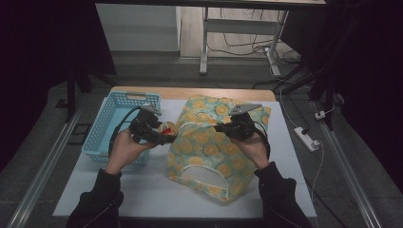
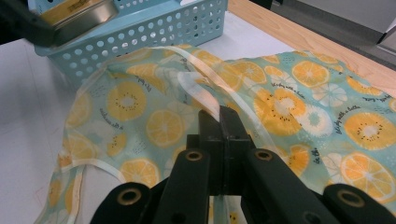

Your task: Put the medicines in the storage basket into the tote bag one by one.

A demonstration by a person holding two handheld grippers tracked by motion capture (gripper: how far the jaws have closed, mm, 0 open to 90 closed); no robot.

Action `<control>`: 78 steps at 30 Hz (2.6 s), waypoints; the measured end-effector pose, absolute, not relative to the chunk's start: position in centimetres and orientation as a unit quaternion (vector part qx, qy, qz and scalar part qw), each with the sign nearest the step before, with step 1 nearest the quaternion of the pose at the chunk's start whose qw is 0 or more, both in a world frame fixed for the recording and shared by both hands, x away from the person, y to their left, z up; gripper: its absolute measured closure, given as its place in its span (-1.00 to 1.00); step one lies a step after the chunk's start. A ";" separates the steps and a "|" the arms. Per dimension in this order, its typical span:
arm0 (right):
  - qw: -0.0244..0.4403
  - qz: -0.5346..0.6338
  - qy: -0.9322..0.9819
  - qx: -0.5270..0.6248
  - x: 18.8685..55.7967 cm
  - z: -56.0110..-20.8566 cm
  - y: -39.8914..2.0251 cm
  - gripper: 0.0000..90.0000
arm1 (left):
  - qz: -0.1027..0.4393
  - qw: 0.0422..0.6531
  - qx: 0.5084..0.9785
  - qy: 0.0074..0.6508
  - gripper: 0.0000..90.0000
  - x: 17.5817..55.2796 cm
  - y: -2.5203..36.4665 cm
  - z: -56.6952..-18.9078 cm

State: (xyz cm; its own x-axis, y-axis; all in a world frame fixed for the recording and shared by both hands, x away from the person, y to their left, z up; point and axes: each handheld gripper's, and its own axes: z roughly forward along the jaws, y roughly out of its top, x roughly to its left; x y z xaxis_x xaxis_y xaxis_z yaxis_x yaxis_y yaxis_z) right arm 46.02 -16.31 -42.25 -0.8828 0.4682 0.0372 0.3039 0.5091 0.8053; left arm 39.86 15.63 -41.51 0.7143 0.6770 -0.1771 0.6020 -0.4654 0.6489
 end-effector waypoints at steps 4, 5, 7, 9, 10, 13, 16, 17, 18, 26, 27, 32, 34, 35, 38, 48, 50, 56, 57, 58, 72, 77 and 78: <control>0.095 0.443 0.863 0.222 46.0 -42.2 -16.3 1.00 | 0.044 0.360 0.863 0.352 -0.55 39.5 14.2 -41.5; 0.095 0.443 0.863 0.222 46.0 -42.2 -16.3 1.00 | 0.042 0.360 0.864 0.348 -0.55 39.4 13.8 -41.5; 0.096 0.443 0.863 0.222 46.0 -42.1 -16.3 1.00 | 0.038 0.359 0.869 0.339 -0.55 39.4 13.1 -41.7; 0.097 0.444 0.862 0.223 46.0 -42.1 -16.3 1.00 | 0.036 0.357 0.872 0.332 -0.55 39.4 12.3 -42.0; 0.097 0.444 0.862 0.223 46.0 -42.1 -16.3 1.00 | 0.034 0.355 0.874 0.329 -0.55 39.3 12.0 -42.1; 0.097 0.445 0.862 0.223 46.0 -42.1 -16.3 1.00 | 0.030 0.350 0.880 0.318 -0.55 39.4 10.9 -42.5; 0.097 0.446 0.861 0.223 45.9 -42.2 -16.2 1.00 | 0.027 0.349 0.885 0.307 -0.55 39.3 9.9 -42.8; 0.097 0.445 0.862 0.222 45.9 -42.2 -16.2 1.00 | 0.026 0.347 0.887 0.303 -0.55 39.3 9.6 -42.9; 0.097 0.445 0.862 0.222 45.9 -42.2 -16.2 1.00 | 0.026 0.347 0.888 0.301 -0.55 39.3 9.2 -43.0; 0.097 0.452 0.859 0.221 45.8 -42.1 -16.0 1.00 | 0.015 0.344 0.893 0.290 -0.56 39.9 6.9 -44.3; 0.097 0.452 0.859 0.221 45.8 -42.0 -16.0 1.00 | 0.016 0.343 0.894 0.289 -0.55 40.0 6.6 -44.5; 0.096 0.455 0.858 0.220 45.7 -41.9 -15.9 1.00 | 0.011 0.340 0.896 0.285 -0.56 40.7 5.5 -45.0; 0.095 0.456 0.857 0.219 45.6 -41.8 -15.9 1.00 | 0.009 0.341 0.896 0.285 -0.56 41.0 5.2 -45.1; 0.096 0.456 0.857 0.219 45.6 -41.8 -15.9 1.00 | 0.007 0.341 0.895 0.286 -0.55 41.2 5.0 -45.3; 0.095 0.457 0.857 0.218 45.6 -41.8 -15.8 1.00 | 0.008 0.338 0.896 0.287 -0.56 41.7 4.3 -45.7; 0.093 0.460 0.857 0.213 45.3 -41.7 -15.5 1.00 | 0.020 0.342 0.887 0.311 -0.56 43.9 3.0 -46.6; 0.091 0.460 0.857 0.212 45.3 -41.8 -15.4 1.00 | 0.022 0.346 0.882 0.320 -0.56 44.4 2.8 -46.7; 0.089 0.458 0.860 0.208 45.2 -42.0 -15.1 1.00 | 0.039 0.336 0.880 0.332 -0.56 45.5 2.1 -47.2; 0.090 0.456 0.861 0.207 45.2 -42.0 -15.1 1.00 | 0.047 0.332 0.881 0.334 -0.56 45.6 2.0 -47.3; 0.090 0.455 0.861 0.207 45.2 -42.1 -15.0 1.00 | 0.050 0.334 0.879 0.336 -0.56 45.7 1.9 -47.4; 0.091 0.450 0.862 0.215 45.5 -42.6 -15.0 1.00 | 0.083 0.343 0.868 0.350 -0.56 47.7 1.6 -49.0; 0.089 0.444 0.865 0.217 45.7 -43.0 -15.0 1.00 | 0.097 0.346 0.865 0.351 -0.56 48.0 1.8 -49.8; 0.089 0.443 0.865 0.218 45.8 -43.1 -15.0 1.00 | 0.100 0.347 0.864 0.351 -0.56 48.0 1.8 -49.9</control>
